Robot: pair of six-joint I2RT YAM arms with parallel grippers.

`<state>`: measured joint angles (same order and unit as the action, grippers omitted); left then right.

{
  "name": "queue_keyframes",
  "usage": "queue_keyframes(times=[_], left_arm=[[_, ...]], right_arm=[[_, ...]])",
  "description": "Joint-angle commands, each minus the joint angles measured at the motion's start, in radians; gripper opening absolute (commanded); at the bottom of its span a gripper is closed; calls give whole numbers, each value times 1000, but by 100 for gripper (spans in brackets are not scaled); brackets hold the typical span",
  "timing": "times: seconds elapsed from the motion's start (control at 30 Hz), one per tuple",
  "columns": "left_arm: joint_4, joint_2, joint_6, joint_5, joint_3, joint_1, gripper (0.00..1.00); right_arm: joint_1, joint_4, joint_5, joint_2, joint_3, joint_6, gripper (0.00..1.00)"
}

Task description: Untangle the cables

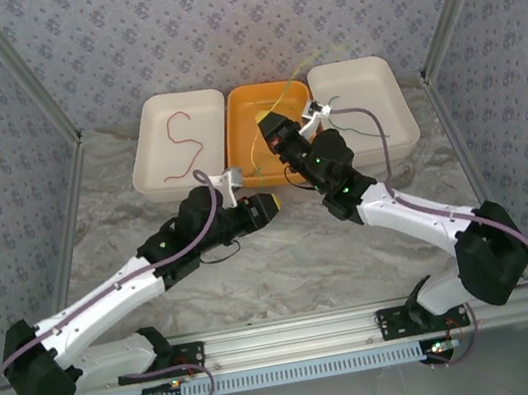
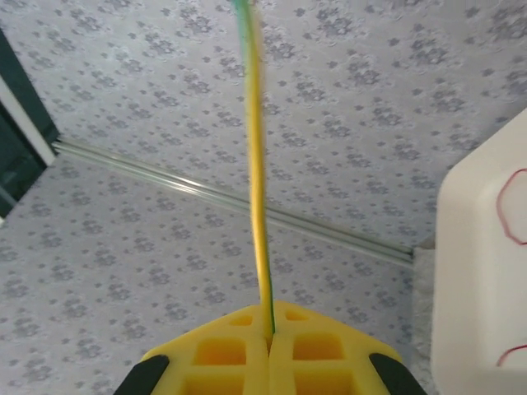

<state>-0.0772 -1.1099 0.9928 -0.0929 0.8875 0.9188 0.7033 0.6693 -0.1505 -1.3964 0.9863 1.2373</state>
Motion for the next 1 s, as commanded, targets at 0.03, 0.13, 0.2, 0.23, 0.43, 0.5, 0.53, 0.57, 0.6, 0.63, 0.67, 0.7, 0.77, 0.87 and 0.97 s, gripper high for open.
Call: queue_keyframes(times=[0.03, 0.13, 0.2, 0.23, 0.43, 0.5, 0.53, 0.57, 0.6, 0.63, 0.67, 0.7, 0.77, 0.87, 0.97], left_arm=[[-274, 140, -30, 223, 47, -6, 97], [-426, 233, -29, 325, 28, -45, 99], [-459, 291, -27, 321, -12, -82, 98], [-461, 317, -24, 308, -39, -102, 98], [-501, 396, -31, 273, -121, -124, 96], [-506, 418, -31, 263, -138, -124, 95], [-506, 432, -32, 258, -148, -124, 95], [-505, 448, -32, 252, -157, -124, 94], [-507, 459, -31, 246, -164, -124, 93], [-508, 473, -31, 237, -172, -124, 93], [-512, 487, -28, 230, -179, -124, 92], [-519, 497, -26, 225, -183, -124, 92], [-540, 531, -18, 220, -194, -124, 91], [-572, 582, -14, 225, -202, -123, 91], [-588, 614, -10, 234, -202, -124, 90]], right_arm=[[-73, -287, -48, 23, 150, -170, 0], [-156, -339, -18, -55, 224, -173, 0], [-202, -356, 4, -128, 282, -135, 0], [-217, -366, 10, -172, 318, -117, 0], [-243, -424, 25, -469, 583, -60, 0], [-240, -417, -2, -562, 650, -46, 0], [-243, -389, -7, -612, 672, -25, 0], [-245, -353, -9, -660, 690, 0, 0], [-249, -328, -11, -704, 708, 25, 0], [-253, -299, -7, -749, 731, 48, 0], [-257, -277, 0, -800, 762, 68, 0], [-260, -272, 12, -839, 796, 83, 0], [-265, -306, 44, -930, 885, 111, 0], [-262, -367, 41, -1013, 967, 125, 0], [-258, -431, 27, -1062, 1009, 131, 0]])
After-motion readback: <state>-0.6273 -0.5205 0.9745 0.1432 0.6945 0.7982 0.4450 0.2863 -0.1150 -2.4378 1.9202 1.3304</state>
